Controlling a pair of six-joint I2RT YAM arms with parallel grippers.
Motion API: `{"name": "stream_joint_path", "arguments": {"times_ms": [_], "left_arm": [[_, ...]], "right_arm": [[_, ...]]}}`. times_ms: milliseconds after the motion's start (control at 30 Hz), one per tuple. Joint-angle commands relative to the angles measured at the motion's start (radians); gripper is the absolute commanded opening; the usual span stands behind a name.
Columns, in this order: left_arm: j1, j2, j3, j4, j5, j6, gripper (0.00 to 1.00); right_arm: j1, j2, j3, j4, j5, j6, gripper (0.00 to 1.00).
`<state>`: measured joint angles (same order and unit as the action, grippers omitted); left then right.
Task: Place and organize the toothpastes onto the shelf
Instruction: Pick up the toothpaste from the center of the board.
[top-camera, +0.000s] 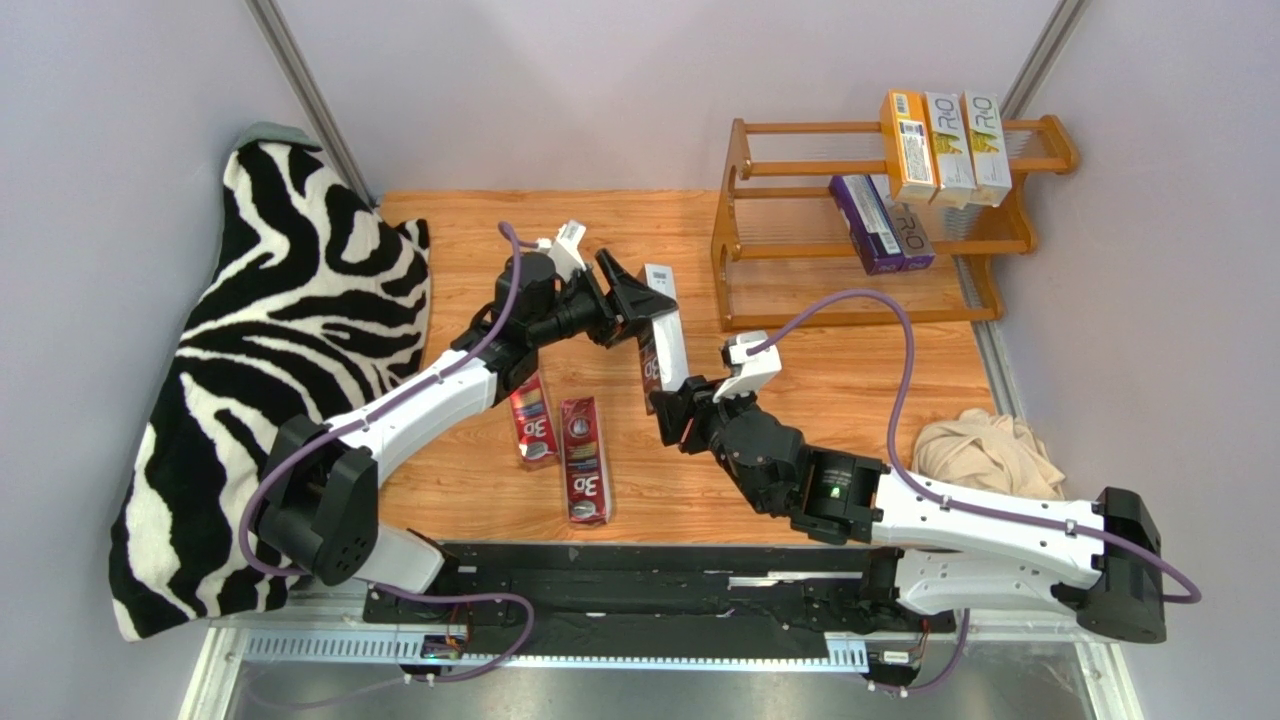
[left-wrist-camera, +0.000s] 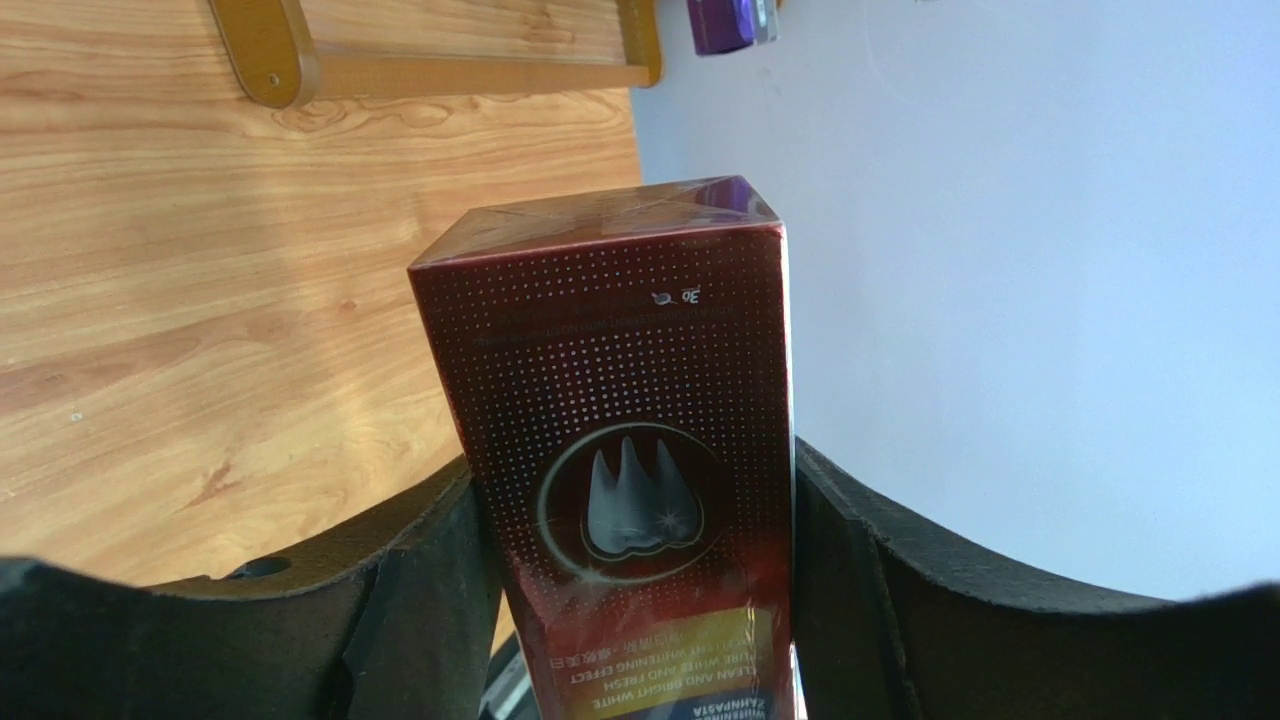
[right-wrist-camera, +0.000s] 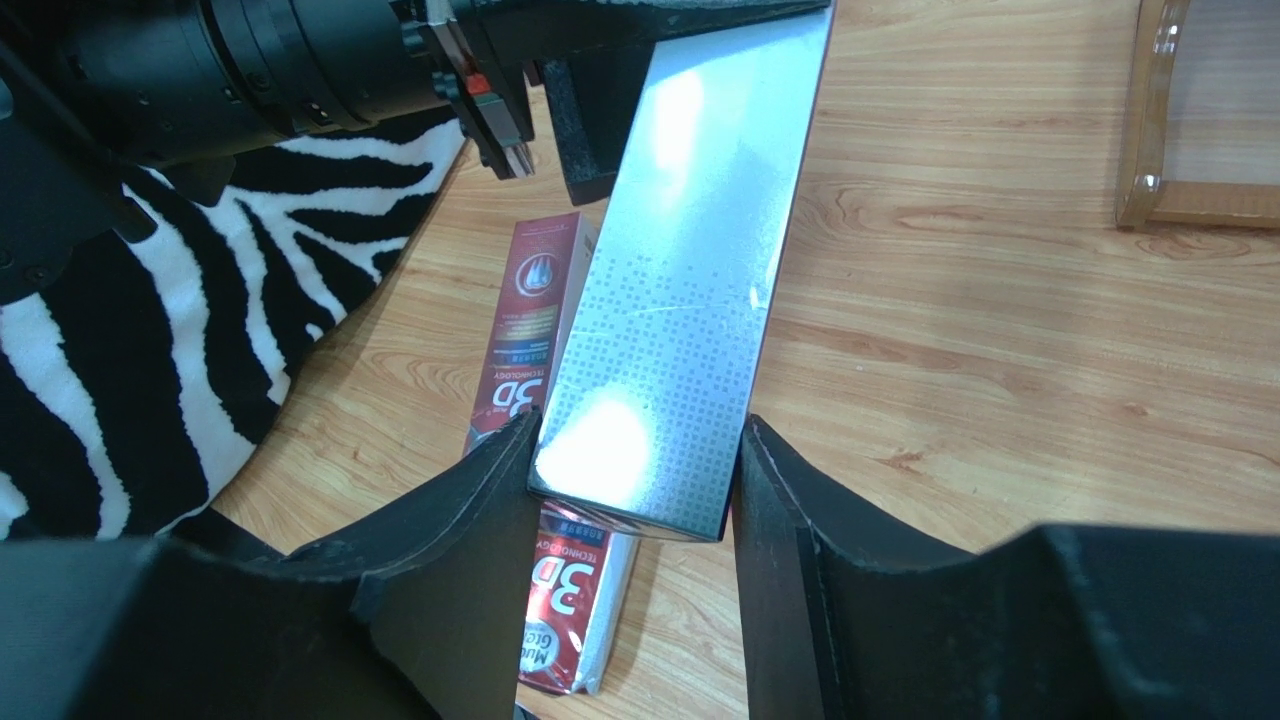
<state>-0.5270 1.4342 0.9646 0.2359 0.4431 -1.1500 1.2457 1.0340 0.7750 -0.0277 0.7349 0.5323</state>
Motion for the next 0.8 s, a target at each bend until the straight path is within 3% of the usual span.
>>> {"name": "stream_joint_path", "arguments": {"times_ms": [0,367,633,733,767], "left_arm": [[0.004,-0.083,0.045,0.013,0.077,0.088,0.77],[0.016,-0.293,-0.199,0.080,0.114,0.303,0.80],[0.021,-0.461,-0.355,0.161,0.143,0.358,0.85],[0.021,-0.454,-0.430,0.251,0.196,0.314,0.86],[0.021,-0.443,-0.467,0.416,0.212,0.279,0.86]], "right_arm": [[-0.029,-0.060,-0.037,-0.029,0.028,0.055,0.10],[-0.074,-0.252,-0.086,-0.075,-0.144,0.015,0.02],[-0.089,-0.338,-0.109,-0.113,-0.190,0.069,0.00],[-0.088,-0.345,-0.121,-0.118,-0.198,0.099,0.00],[-0.089,-0.348,-0.126,-0.115,-0.200,0.109,0.00]]}}
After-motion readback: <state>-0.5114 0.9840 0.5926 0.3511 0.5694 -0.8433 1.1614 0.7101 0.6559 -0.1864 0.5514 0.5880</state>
